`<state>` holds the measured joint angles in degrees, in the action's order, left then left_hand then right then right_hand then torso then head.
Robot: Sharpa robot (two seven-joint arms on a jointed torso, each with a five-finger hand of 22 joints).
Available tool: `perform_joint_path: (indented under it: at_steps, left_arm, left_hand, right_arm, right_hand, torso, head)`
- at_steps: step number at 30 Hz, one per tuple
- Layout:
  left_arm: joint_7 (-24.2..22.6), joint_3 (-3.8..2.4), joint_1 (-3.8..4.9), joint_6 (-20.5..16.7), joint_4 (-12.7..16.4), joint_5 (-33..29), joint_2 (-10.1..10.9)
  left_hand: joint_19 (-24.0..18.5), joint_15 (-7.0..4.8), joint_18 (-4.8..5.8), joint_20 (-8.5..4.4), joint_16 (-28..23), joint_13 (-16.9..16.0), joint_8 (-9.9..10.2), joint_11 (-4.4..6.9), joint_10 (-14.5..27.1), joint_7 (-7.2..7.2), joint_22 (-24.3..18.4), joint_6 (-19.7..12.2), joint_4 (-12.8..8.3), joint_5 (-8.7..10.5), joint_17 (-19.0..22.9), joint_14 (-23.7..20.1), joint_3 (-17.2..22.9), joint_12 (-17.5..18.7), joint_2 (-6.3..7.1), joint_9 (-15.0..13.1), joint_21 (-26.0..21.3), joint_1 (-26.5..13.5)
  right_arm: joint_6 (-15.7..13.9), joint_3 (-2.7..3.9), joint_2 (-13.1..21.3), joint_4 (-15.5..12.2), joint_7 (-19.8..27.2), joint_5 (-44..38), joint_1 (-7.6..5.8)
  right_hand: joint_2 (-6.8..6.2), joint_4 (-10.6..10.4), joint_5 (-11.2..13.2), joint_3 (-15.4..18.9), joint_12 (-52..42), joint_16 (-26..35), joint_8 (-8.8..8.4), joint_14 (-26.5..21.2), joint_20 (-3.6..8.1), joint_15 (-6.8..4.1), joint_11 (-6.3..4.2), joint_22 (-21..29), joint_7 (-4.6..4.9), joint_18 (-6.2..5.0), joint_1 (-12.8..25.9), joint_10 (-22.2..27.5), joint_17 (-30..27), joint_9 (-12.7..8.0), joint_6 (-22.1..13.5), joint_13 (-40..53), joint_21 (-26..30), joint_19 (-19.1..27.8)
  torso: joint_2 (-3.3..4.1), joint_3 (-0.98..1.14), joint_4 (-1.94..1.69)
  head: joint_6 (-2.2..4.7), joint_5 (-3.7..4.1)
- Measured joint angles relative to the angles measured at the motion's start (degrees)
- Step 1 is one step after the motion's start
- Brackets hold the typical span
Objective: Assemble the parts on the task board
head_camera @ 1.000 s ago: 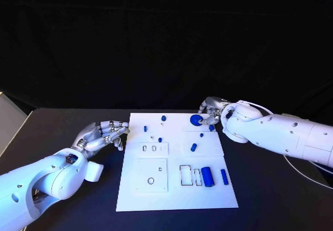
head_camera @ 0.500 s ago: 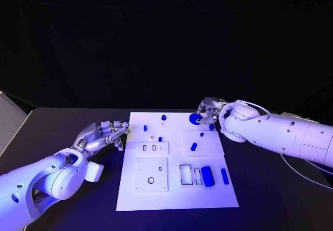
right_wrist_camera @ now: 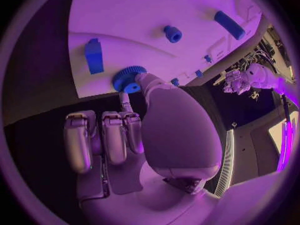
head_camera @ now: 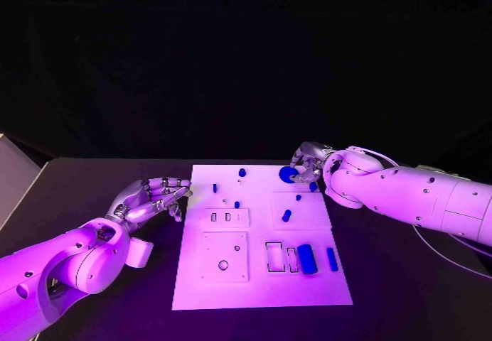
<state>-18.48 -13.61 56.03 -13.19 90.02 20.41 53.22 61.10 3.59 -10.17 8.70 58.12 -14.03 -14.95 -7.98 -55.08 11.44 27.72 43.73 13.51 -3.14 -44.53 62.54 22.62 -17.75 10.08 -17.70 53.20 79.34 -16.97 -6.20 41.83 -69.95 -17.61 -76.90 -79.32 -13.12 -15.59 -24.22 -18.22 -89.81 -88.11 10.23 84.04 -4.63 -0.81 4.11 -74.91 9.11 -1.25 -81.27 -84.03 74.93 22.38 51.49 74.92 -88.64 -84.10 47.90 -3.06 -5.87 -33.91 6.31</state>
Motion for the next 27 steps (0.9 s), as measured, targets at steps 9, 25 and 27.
perform_joint_path:
  at_steps: [9,25,27]
  left_arm:
    - [0.00,0.00,0.00,0.02,0.17,0.02,0.03]
    - [-0.09,-5.26,-2.74,0.12,2.04,0.23,0.76]
    - [-0.09,-5.91,-3.31,0.13,2.20,0.29,0.89]
  left_hand:
    - [0.00,0.00,0.00,0.00,0.00,0.00,0.00,0.00,0.00,0.00,0.00,0.00,0.00,0.00,0.03,0.00,0.00,0.00,0.00,0.00,0.00,0.00]
    - [-0.21,0.01,0.00,0.21,-0.22,-0.07,0.00,-0.21,0.21,-0.20,0.10,-0.20,-0.16,0.00,0.39,-0.41,0.16,-0.21,-0.23,-0.06,0.00,0.23]
    - [-0.20,0.01,0.00,0.22,-0.22,-0.07,0.00,-0.21,0.21,-0.20,0.10,-0.20,-0.16,0.00,0.39,-0.42,0.16,-0.21,-0.23,-0.05,0.00,0.23]
  right_arm:
    - [-0.90,-0.10,0.08,-0.47,-0.02,0.09,0.13]
    - [-5.70,-0.09,1.41,-5.92,-0.88,-2.29,0.07]
    - [-6.12,0.02,1.57,-6.81,-0.98,-2.77,-0.05]
  right_hand:
    - [0.23,0.50,-0.86,-2.38,0.00,0.00,-0.05,0.00,0.00,0.00,0.00,0.01,-0.05,-0.01,0.23,0.01,0.00,-0.30,0.53,0.00,0.00,0.00]
    - [-0.08,1.27,-0.04,-3.94,0.00,0.00,0.14,0.00,0.00,0.00,0.00,-0.03,-0.13,-0.01,0.53,0.01,-0.01,-0.30,1.56,-0.01,0.00,0.00]
    - [-0.08,1.29,-0.03,-3.96,0.00,0.00,0.15,0.00,0.00,0.00,-0.01,-0.03,-0.13,-0.01,0.53,0.01,-0.02,-0.28,1.56,-0.01,0.00,0.00]
  torso:
    - [0.02,0.00,-0.02]
    - [-0.02,-0.06,-0.04]
    - [-0.03,-0.07,-0.02]
  head:
    - [0.18,-0.58]
    - [0.53,-0.22]
    - [0.63,-0.10]
